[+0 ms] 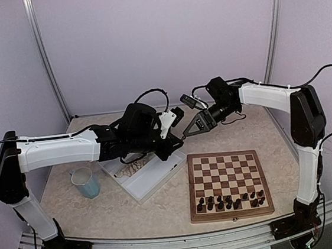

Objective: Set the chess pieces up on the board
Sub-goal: Pass from the left arm to the right

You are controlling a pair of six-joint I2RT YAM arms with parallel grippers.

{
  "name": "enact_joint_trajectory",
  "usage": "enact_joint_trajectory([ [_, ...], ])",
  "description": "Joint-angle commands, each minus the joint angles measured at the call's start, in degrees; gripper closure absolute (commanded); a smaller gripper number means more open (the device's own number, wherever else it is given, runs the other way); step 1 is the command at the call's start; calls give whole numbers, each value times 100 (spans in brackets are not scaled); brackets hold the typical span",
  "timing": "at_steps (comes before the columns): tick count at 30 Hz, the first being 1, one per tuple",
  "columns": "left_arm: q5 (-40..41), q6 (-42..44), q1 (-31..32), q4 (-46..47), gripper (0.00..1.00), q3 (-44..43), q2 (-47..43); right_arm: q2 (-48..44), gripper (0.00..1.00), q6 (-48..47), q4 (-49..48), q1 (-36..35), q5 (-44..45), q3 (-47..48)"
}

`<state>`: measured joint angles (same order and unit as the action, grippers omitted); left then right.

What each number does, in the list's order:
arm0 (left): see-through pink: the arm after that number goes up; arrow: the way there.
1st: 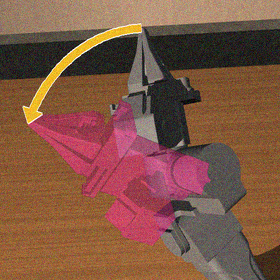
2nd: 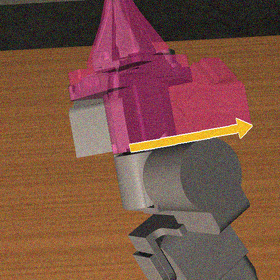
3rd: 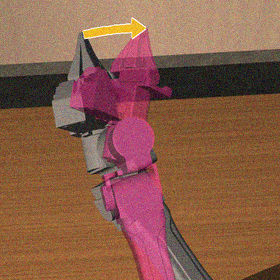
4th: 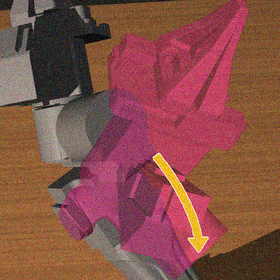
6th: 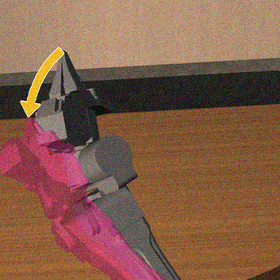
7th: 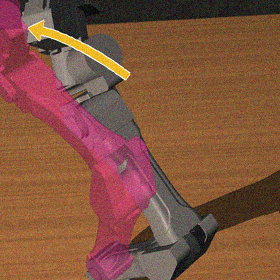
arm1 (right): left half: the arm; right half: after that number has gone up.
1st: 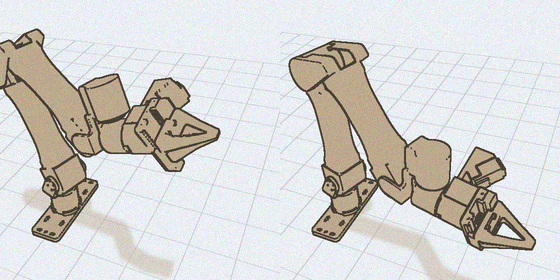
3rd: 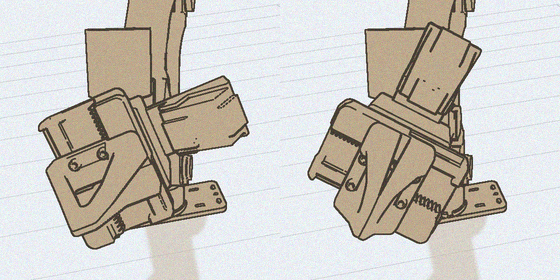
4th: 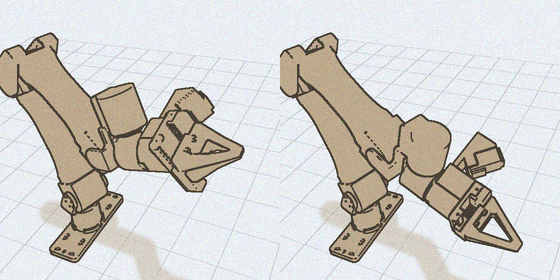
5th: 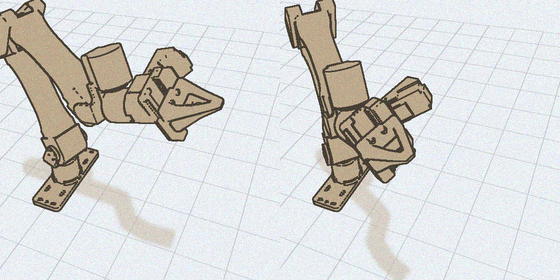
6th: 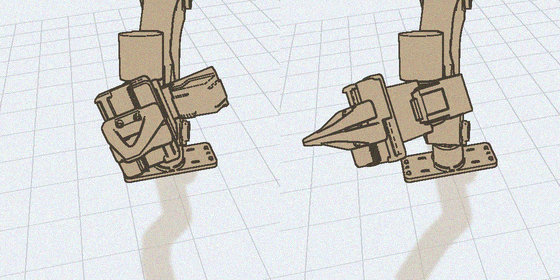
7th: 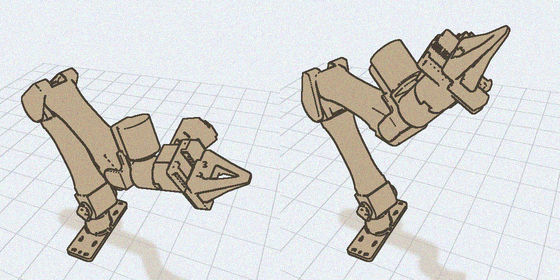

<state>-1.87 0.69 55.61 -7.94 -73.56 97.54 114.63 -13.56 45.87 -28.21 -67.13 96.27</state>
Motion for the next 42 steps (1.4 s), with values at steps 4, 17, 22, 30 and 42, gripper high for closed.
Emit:
enact_joint_trajectory([
  [4,131,-42,35,170,89,-175,119,-2,61,118,-130,-149,-428,-87],
  [17,368,-191,37,126,89,-348,327,7,76,123,-140,-224,-501,-142],
  [22,467,-230,31,120,89,-319,314,-2,81,144,-166,-221,-489,-124],
  [30,651,-268,16,160,89,-277,266,-26,72,204,-204,-223,-349,-148],
  [42,745,-334,-6,177,88,-253,318,-77,94,219,-284,-224,-247,-222],
])
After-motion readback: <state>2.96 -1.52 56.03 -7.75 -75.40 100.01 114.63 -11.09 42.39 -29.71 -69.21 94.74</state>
